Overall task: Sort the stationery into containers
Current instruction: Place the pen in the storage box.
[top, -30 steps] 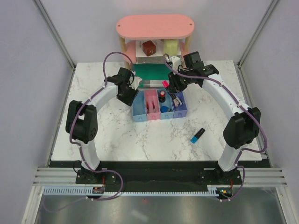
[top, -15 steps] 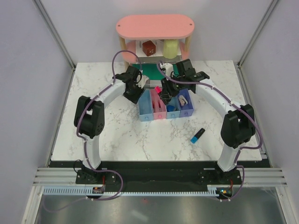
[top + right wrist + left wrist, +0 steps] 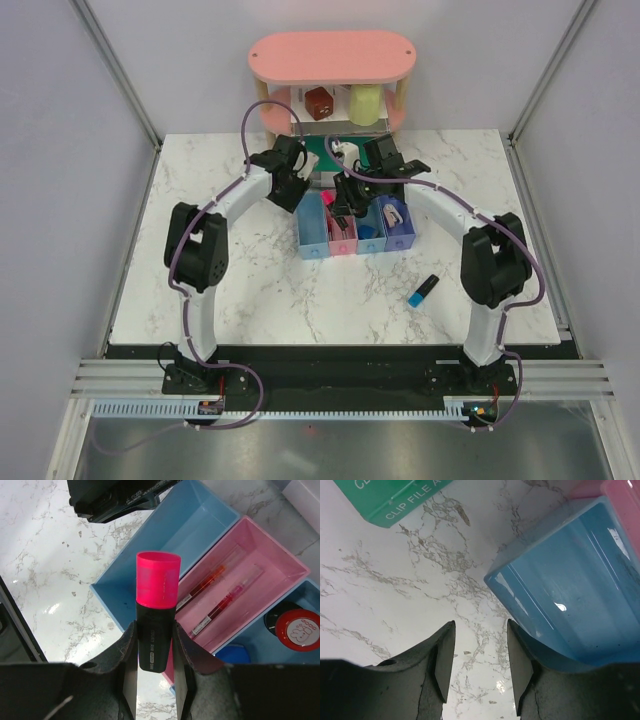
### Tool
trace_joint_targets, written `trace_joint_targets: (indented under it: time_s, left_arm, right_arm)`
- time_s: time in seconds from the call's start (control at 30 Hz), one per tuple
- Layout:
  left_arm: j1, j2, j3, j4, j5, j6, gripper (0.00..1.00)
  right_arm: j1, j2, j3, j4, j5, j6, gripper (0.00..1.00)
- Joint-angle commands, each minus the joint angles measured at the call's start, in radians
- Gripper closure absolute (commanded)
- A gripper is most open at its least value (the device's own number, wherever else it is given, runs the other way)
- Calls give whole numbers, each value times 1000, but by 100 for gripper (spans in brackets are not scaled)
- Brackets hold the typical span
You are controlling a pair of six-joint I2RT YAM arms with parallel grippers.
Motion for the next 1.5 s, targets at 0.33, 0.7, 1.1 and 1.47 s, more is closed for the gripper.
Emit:
trace_joint_targets:
  time_s: [0.33,0.7,1.1,1.47]
  left_arm:
    - [27,-458,-244,-4,54,4,44]
    - [27,-614,-335,-56,94,14,44]
    - [27,-648,-323,-87,103,34,43]
    - [28,-685,-320,-113,132,60,43]
  right_arm:
    - [87,143,128,96,-50,53,100]
    - [102,220,169,104,-24,44,100]
    - [102,174,138,87,18,-31,52]
    - [101,-57,69,-131,116,-279,29]
